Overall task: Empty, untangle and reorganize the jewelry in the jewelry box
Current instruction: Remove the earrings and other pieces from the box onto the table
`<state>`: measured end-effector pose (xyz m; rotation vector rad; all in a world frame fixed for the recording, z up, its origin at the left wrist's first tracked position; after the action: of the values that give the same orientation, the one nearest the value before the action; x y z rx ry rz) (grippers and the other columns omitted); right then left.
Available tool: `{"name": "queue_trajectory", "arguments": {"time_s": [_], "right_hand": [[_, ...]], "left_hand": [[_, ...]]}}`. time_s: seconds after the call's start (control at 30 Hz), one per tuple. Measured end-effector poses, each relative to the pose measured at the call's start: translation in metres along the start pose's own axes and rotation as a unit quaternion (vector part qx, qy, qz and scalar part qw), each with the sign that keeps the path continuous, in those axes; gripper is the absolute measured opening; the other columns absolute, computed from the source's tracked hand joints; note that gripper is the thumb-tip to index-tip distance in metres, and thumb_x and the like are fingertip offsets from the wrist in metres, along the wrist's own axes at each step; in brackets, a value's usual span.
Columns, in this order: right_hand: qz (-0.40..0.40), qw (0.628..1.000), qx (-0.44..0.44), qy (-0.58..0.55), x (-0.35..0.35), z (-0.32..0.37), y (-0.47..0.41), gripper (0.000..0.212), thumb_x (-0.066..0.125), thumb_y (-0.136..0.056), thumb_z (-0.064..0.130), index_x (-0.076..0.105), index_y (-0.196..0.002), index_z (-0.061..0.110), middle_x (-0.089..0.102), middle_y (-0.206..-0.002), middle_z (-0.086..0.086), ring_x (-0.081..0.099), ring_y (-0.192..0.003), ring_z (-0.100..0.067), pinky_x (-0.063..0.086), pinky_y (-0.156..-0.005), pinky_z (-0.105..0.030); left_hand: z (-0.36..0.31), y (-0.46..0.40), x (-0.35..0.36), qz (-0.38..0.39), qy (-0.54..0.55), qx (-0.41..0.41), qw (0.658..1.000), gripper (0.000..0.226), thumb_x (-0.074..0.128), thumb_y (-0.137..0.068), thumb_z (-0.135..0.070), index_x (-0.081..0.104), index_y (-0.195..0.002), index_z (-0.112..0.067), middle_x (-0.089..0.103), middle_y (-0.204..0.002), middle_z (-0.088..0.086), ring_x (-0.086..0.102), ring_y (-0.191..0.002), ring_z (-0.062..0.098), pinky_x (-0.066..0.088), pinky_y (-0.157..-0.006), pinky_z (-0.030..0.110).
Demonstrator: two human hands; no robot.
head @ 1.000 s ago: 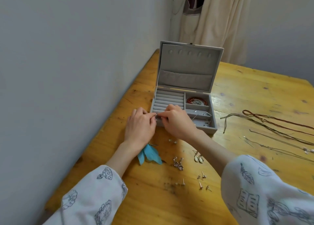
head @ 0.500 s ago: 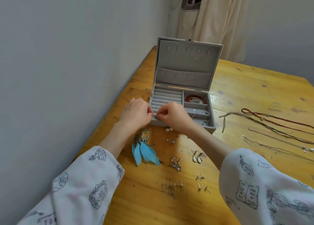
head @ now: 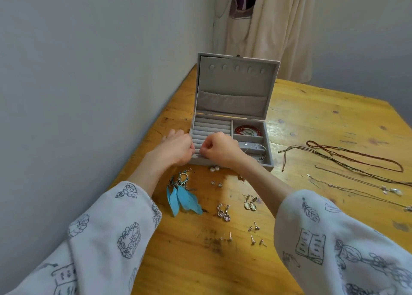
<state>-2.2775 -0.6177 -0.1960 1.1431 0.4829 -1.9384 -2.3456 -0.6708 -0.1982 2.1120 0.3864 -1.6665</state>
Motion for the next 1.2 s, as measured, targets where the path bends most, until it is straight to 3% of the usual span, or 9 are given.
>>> {"name": "queue_trajectory", "arguments": {"time_s": [0.17, 0.3, 0.5, 0.77, 1.2], "right_hand": [[-0.062, 0.996, -0.011, -0.064, -0.025, 0.000, 0.037, 0.015, 0.054, -0.088, 0.018, 0.066, -0.084, 0.011, 0.066, -0.081, -0.001, 0.061, -0.082, -0.018, 0.051, -0.083, -0.043], [-0.094, 0.989, -0.016, -0.110, -0.028, -0.008, 0.105, 0.018, 0.059, -0.085, 0.019, 0.056, -0.069, 0.025, 0.053, -0.067, 0.014, 0.050, -0.066, -0.003, 0.044, -0.067, -0.027], [-0.092, 0.989, -0.003, -0.113, 0.013, -0.031, 0.201, 0.004, 0.063, -0.083, 0.020, 0.063, -0.081, 0.017, 0.056, -0.082, 0.004, 0.049, -0.081, -0.013, 0.043, -0.079, -0.031], [-0.138, 0.988, -0.004, -0.068, 0.030, -0.037, 0.228, 0.009, 0.062, -0.084, 0.023, 0.066, -0.088, 0.016, 0.060, -0.090, 0.002, 0.050, -0.090, -0.016, 0.035, -0.085, -0.030], [-0.167, 0.984, -0.020, -0.051, 0.032, -0.037, 0.228, 0.009, 0.062, -0.084, 0.026, 0.066, -0.088, 0.019, 0.058, -0.087, 0.004, 0.044, -0.084, -0.011, 0.028, -0.076, -0.024]], "left_hand": [[-0.007, 0.037, -0.016, -0.051, 0.114, 0.011, 0.992, 0.001, 0.046, -0.094, -0.025, 0.045, -0.093, -0.025, 0.044, -0.107, -0.001, 0.037, -0.110, 0.017, 0.033, -0.097, 0.035], [-0.026, 0.092, -0.002, -0.067, 0.222, 0.032, 0.972, 0.002, 0.046, -0.093, -0.025, 0.047, -0.092, -0.024, 0.043, -0.099, -0.007, 0.036, -0.098, 0.008, 0.030, -0.083, 0.022], [-0.057, 0.167, 0.057, -0.087, 0.270, 0.066, 0.957, 0.008, 0.051, -0.091, -0.020, 0.046, -0.086, -0.024, 0.043, -0.090, -0.011, 0.038, -0.093, 0.008, 0.027, -0.081, 0.015], [-0.067, 0.196, 0.073, -0.153, 0.170, 0.079, 0.970, 0.003, 0.056, -0.087, -0.031, 0.054, -0.089, -0.030, 0.044, -0.092, -0.017, 0.035, -0.094, 0.004, 0.029, -0.079, 0.024], [-0.067, 0.197, 0.071, -0.169, 0.157, 0.082, 0.970, 0.006, 0.060, -0.084, -0.031, 0.059, -0.088, -0.027, 0.047, -0.087, -0.016, 0.037, -0.092, 0.006, 0.026, -0.074, 0.023]]}}
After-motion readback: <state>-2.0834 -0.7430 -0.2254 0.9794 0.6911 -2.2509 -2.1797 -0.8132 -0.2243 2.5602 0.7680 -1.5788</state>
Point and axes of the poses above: each hand's wrist, its own y-axis away from the middle knuckle, its own x-axis out of the palm, z = x × y, the point moved 10 cm from there along -y, towards the middle knuckle
